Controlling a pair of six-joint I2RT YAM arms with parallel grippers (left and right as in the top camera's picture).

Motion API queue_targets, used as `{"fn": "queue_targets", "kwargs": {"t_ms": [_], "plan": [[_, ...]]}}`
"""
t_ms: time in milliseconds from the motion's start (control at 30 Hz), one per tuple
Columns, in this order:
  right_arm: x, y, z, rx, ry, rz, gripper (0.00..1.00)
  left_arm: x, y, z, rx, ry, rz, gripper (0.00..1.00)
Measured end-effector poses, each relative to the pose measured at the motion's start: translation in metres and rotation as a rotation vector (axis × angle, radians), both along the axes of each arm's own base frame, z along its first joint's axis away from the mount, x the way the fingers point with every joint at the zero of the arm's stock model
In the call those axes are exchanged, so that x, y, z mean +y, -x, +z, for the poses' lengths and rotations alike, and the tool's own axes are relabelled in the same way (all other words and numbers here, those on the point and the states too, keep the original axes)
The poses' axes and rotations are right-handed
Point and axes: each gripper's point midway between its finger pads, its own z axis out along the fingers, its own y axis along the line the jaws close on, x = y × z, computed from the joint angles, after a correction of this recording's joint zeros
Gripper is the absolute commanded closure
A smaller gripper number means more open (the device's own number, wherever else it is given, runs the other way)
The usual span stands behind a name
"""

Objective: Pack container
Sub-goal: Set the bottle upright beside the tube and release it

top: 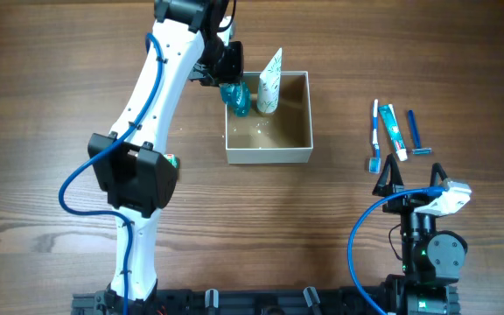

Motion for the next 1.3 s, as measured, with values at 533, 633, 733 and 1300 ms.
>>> {"fn": "queue_targets", "kwargs": {"t_ms": [533,633,733,1300], "plan": [[0.0,0.0,0.0,0.0,0.0,0.0,0.0,-0.004,-0.01,-0.003,-0.032,0.009,-0.001,0.76],[0.0,0.0,0.0,0.0,0.0,0.0,0.0,-0.004,-0.011,-0.003,-0.034,0.01,-0.001,0.76],[0.0,0.0,0.0,0.0,0.0,0.0,0.0,-0.005,-0.012,-0.005,-0.036,0.01,-0.001,0.76],[0.0,0.0,0.0,0.0,0.0,0.0,0.0,-0.008,-0.014,-0.029,0.008,-0.007,0.001,0.51]]}}
